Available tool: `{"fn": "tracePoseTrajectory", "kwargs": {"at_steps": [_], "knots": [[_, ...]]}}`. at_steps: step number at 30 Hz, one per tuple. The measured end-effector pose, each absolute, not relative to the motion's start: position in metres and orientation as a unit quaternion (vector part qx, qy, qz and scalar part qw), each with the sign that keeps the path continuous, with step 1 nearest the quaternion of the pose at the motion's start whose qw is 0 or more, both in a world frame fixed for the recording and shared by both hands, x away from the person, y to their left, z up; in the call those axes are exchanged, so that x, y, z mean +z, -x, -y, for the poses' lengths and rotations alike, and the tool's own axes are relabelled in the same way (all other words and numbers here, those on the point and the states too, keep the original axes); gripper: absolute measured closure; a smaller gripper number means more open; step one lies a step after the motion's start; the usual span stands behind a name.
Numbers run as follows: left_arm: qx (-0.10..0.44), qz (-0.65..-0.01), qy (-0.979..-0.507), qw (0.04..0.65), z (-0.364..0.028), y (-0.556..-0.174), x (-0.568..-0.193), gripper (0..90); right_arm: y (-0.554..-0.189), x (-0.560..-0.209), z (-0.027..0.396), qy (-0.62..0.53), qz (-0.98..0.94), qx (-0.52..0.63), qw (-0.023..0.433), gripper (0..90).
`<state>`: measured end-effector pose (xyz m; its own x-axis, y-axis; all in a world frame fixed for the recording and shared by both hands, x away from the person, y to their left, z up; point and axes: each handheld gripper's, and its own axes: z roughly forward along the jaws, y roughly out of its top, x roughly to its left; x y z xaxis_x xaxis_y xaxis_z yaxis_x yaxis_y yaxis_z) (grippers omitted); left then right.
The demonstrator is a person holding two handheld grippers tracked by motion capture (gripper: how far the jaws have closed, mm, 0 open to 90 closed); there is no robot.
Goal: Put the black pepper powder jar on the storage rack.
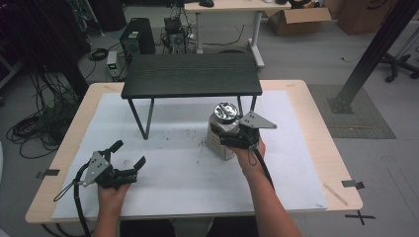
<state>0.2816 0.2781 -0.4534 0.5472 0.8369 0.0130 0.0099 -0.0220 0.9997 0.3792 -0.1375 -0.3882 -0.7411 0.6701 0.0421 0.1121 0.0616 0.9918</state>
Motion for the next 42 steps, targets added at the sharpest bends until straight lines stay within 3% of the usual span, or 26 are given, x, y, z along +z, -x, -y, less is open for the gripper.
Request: {"fn": "tracePoseTrajectory", "kwargs": {"at_steps": [10,27,42], "knots": [[0.337,-0.336,-0.631,0.613,-0.278,-0.282,-0.453,0.2,-0.374,-0.364,0.143,-0.264,-0.698,0.632,0.210,22.9],[0.337,-0.337,-0.630,0.614,-0.278,-0.282,-0.453,0.3,-0.363,-0.287,0.149,-0.221,-0.699,0.648,0.207,22.8],[0.337,-0.337,-0.630,0.614,-0.278,-0.282,-0.453,0.2,-0.369,-0.241,0.143,-0.196,-0.704,0.653,0.199,22.7]]}}
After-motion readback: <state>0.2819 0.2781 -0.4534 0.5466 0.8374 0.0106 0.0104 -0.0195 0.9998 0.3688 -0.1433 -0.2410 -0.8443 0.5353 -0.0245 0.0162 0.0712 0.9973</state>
